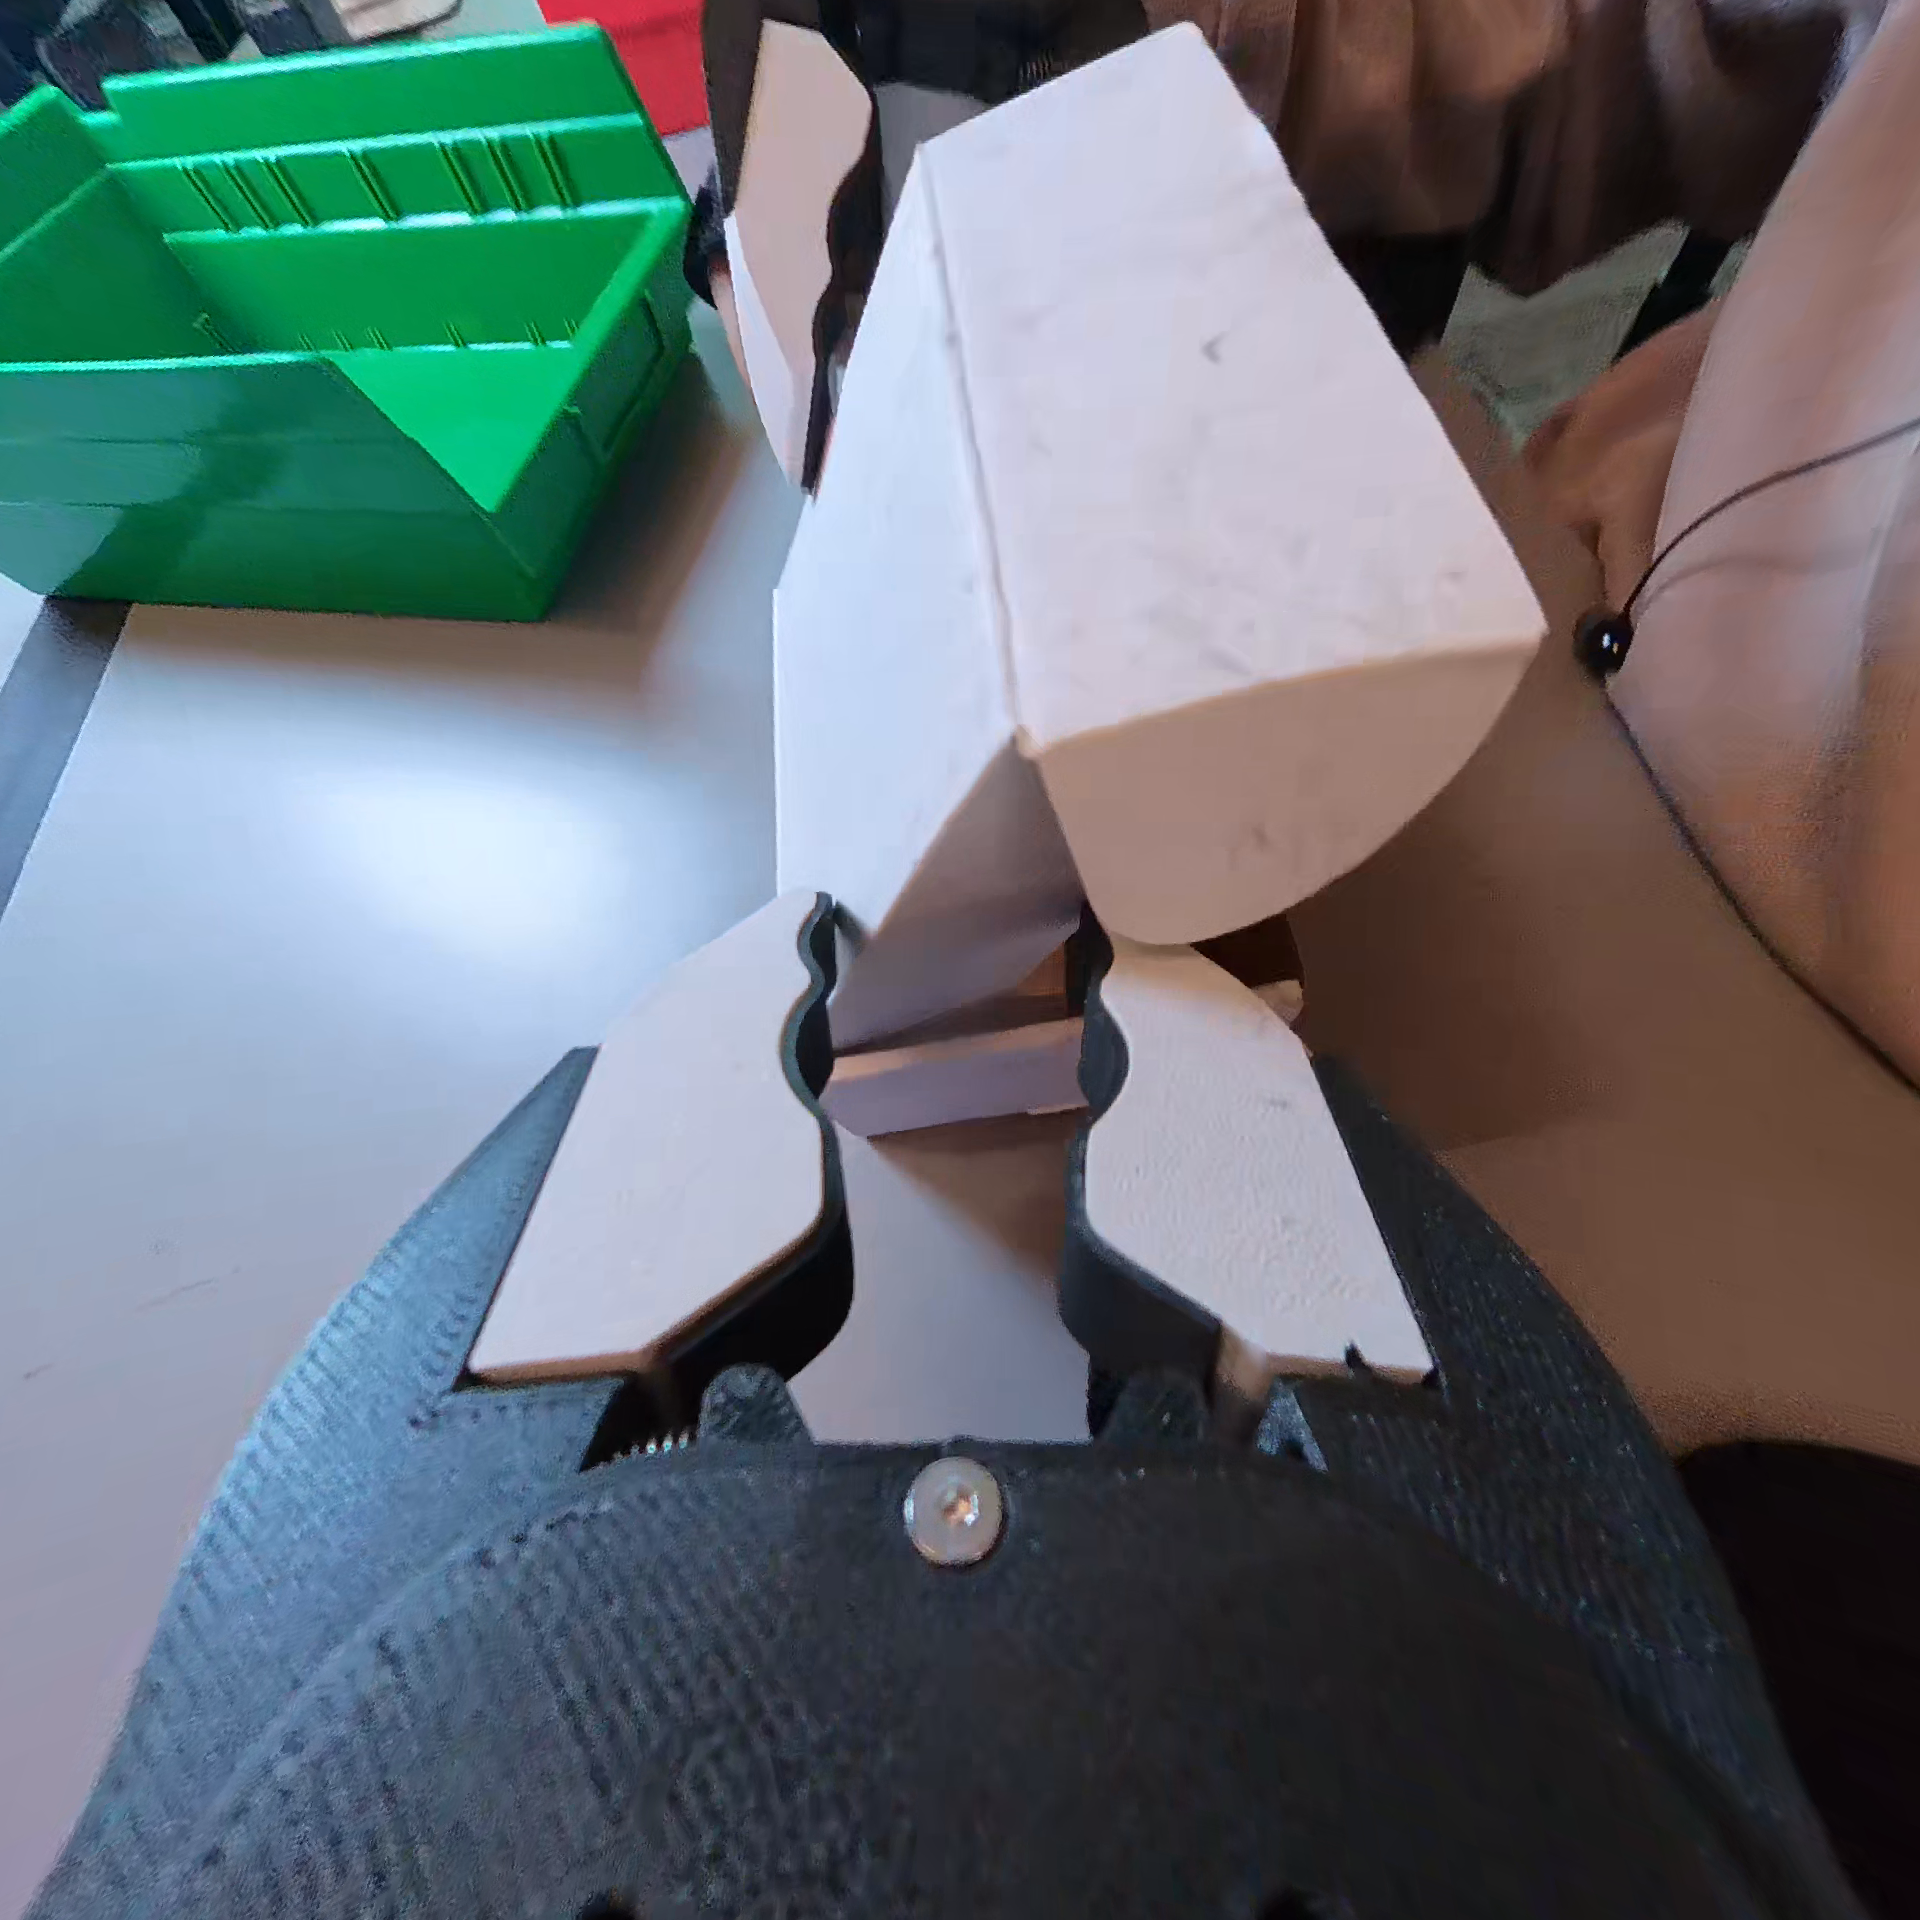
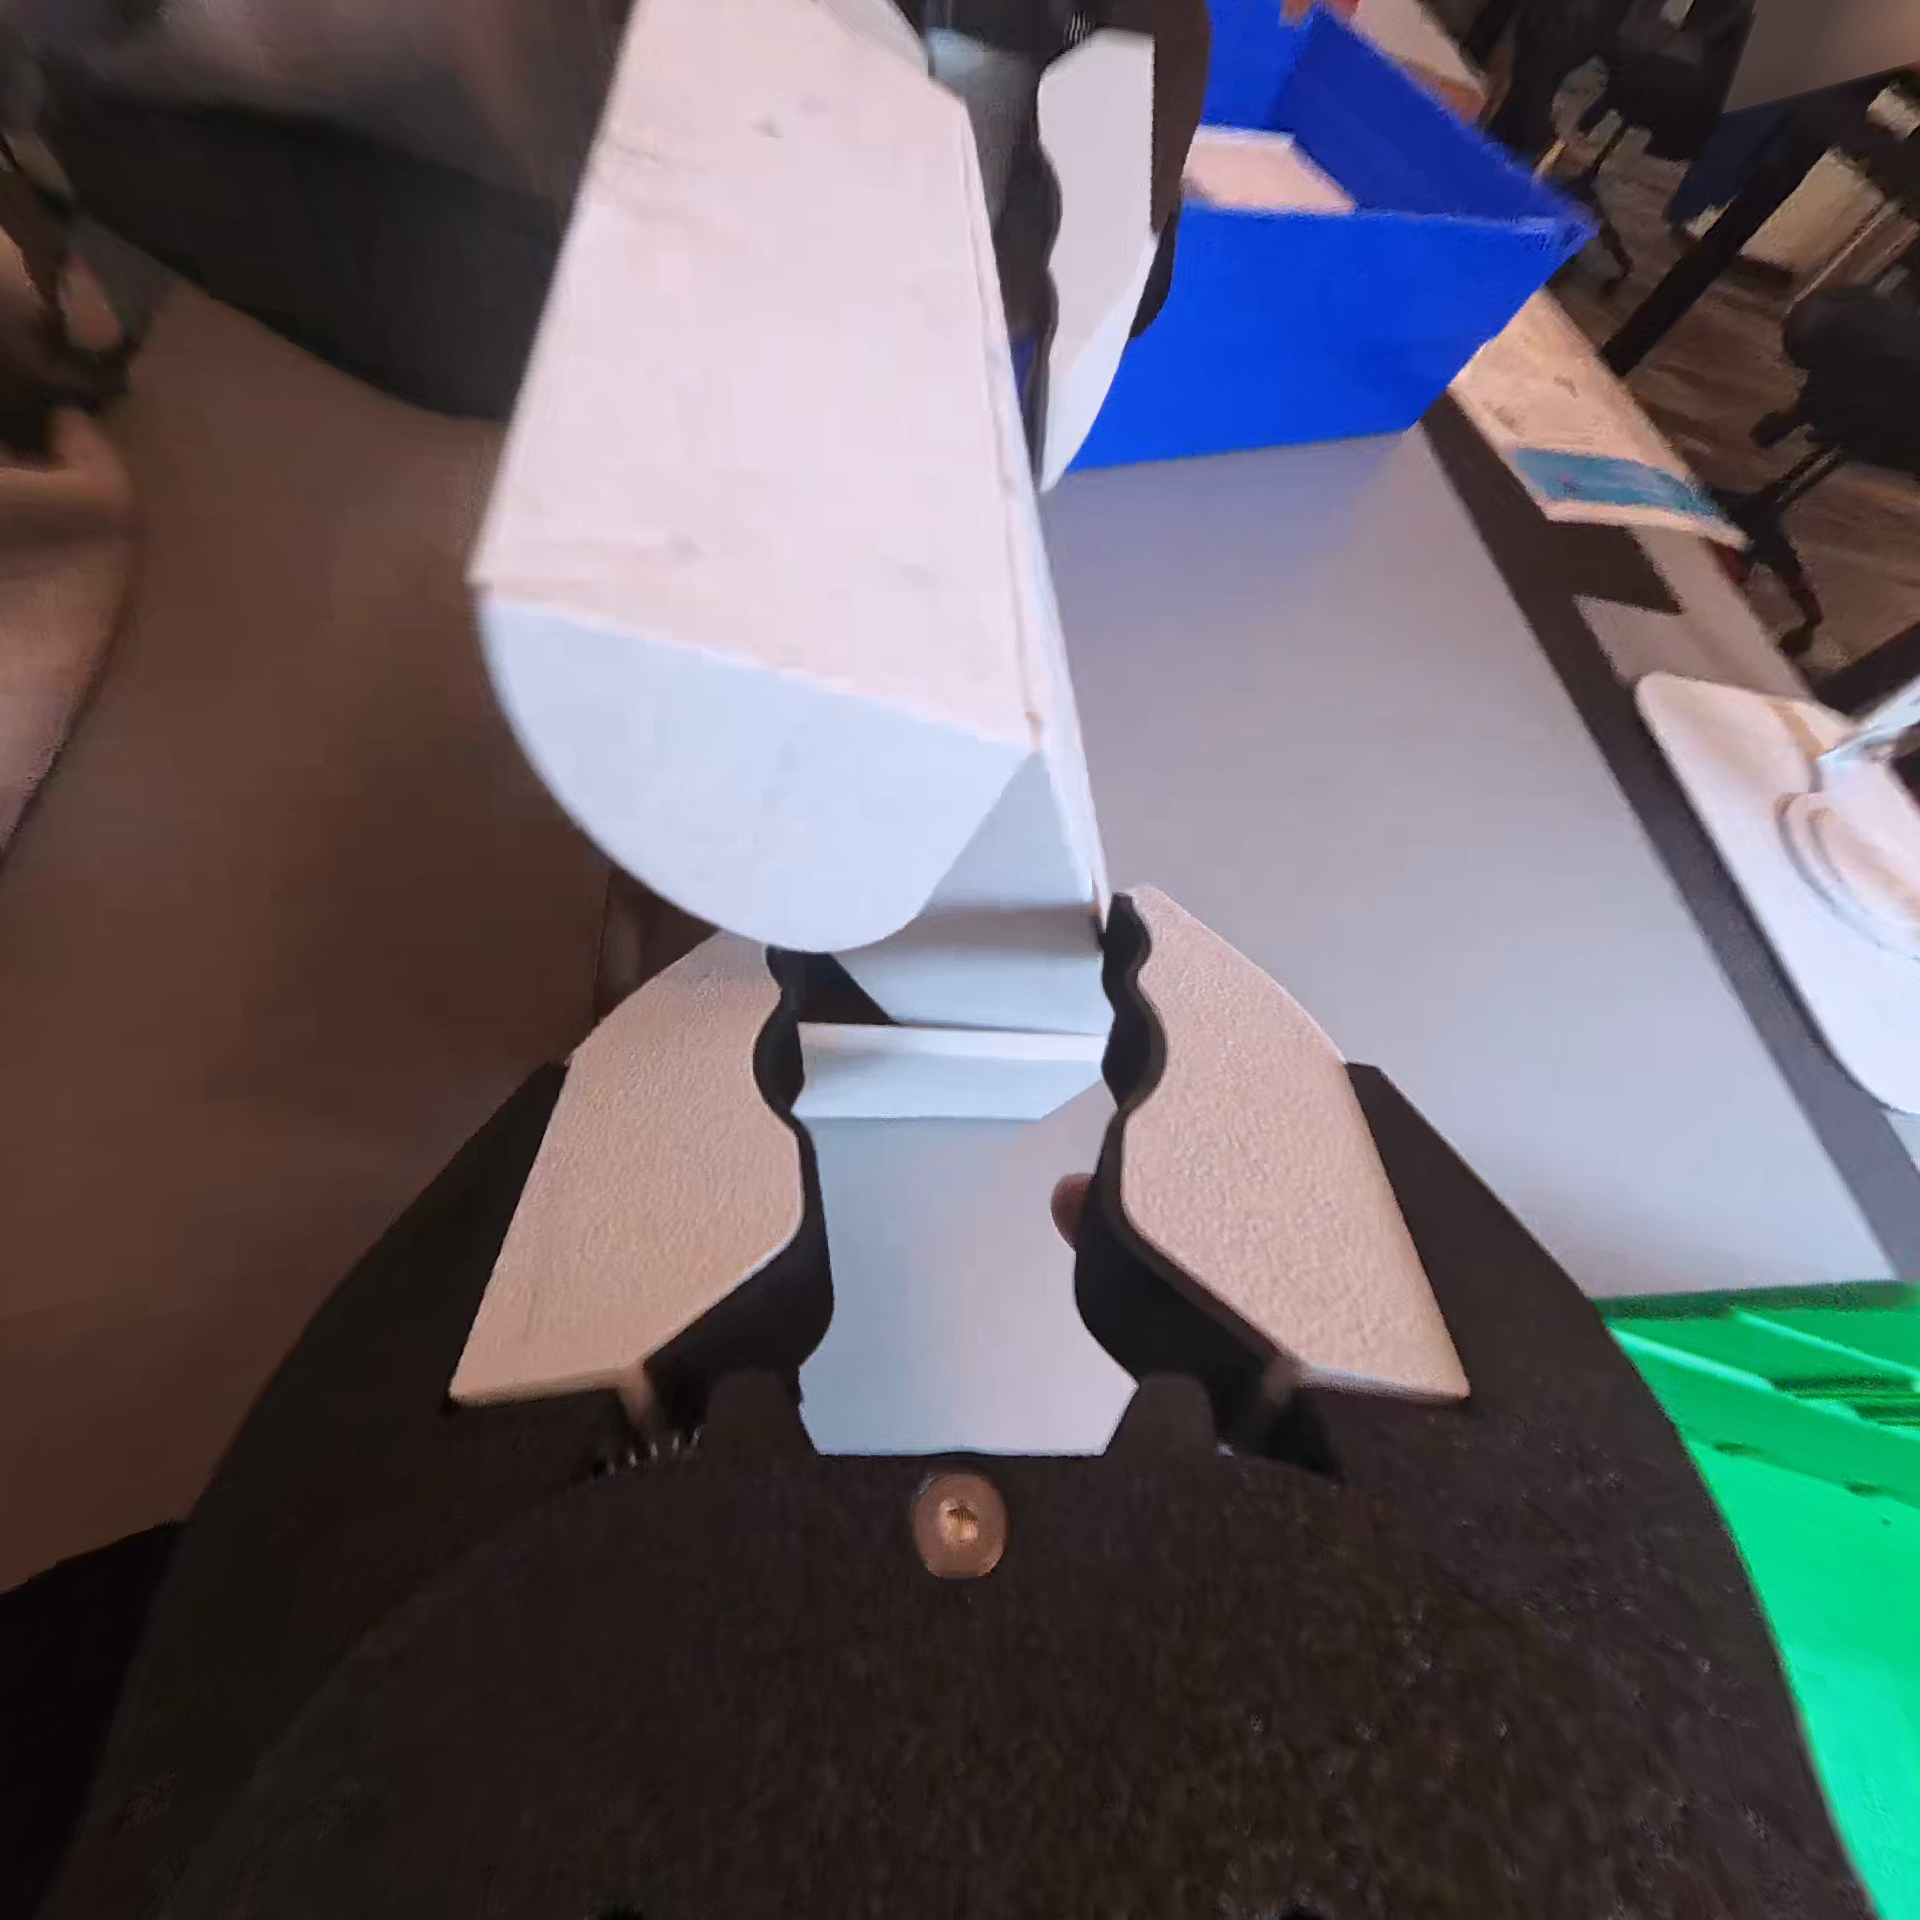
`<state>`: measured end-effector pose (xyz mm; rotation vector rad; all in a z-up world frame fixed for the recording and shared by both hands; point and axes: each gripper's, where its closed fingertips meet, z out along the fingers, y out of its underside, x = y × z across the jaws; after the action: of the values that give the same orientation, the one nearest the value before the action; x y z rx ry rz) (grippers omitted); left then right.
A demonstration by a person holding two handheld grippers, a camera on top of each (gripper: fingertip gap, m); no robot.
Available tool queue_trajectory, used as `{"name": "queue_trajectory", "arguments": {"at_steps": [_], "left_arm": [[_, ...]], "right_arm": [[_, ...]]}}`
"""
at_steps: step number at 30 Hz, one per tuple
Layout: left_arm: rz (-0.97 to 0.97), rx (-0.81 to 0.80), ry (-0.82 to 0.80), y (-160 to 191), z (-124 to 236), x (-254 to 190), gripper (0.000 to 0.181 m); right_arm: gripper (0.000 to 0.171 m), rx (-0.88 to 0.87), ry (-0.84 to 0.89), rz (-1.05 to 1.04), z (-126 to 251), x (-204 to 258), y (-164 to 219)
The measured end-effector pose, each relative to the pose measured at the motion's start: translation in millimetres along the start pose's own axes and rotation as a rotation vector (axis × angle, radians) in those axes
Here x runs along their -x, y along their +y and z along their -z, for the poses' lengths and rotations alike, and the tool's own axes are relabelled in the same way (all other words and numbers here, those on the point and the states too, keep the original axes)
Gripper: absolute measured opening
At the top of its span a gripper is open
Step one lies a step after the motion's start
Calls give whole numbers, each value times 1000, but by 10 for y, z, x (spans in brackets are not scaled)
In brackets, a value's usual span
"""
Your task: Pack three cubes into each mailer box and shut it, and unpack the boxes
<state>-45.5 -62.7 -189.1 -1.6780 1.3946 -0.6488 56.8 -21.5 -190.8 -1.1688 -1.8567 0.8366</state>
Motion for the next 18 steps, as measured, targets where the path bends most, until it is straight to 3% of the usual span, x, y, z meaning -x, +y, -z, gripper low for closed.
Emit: {"name": "queue_trajectory", "arguments": {"at_steps": [8,13,16,18], "left_arm": [[25,110,68,127,57,-275,51],[143,-61,59,-40,319,-306,49],[228,-226,-13,-229,513,-258,45],[316,-308,-88,-343,588,-153,34]], "right_arm": [[83,76,-197,-127,60,359,93],[93,71,-219,-191,235,411,158],[88,-55,-197,-265,459,346,46],[65,-249,-173,-360,630,219,-246]]}}
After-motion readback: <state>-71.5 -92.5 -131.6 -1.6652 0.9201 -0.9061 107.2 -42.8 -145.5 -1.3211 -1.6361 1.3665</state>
